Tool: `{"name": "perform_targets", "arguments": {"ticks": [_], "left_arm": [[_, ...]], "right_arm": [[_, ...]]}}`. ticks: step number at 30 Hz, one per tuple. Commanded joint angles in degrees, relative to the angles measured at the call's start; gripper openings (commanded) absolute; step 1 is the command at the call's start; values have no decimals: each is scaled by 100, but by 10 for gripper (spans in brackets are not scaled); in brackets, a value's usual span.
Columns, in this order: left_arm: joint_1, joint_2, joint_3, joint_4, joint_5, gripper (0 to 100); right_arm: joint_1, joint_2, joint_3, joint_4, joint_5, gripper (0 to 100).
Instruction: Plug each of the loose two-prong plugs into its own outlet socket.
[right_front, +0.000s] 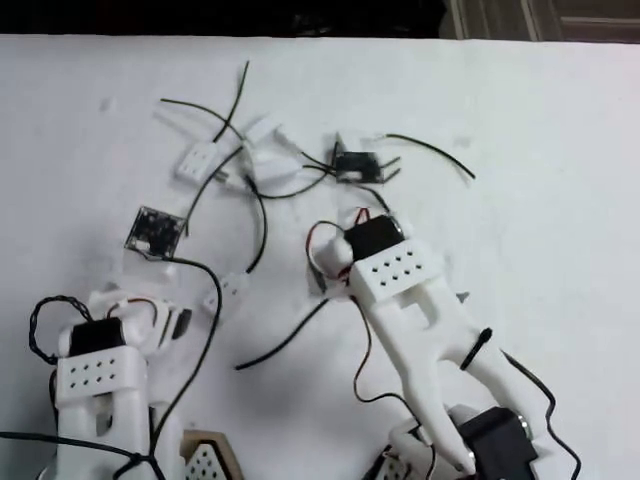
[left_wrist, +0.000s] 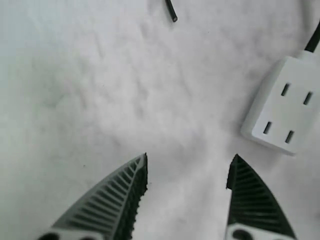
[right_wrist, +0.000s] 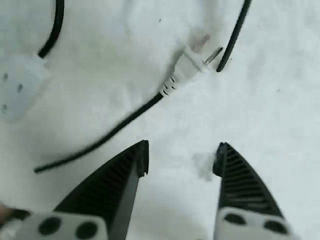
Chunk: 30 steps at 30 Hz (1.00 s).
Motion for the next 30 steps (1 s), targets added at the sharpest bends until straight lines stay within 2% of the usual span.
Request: {"name": "perform_targets", "arguments": {"ticks": [1,8,11,19,25,30], "left_arm": [[-40,-101,0,-105,-44,264],[-40,-101,0,-105,-35,264],[-40,-101,0,-105,-26,264],[-40,-101,0,-105,-26,264],[-40,-101,0,-105,-26,264],[-40,-101,0,-105,-18,264]], "right_arm": [[330,-189,-158,233,3288,156],[884,-171,-132,-4,8316,151],[954,-171,-18,-409,9538,152],[857,-163,1389,-2062,10629,152],[655,-136,2171,-3275,10681,152],[593,725,2154,-4075,10664,149]]}}
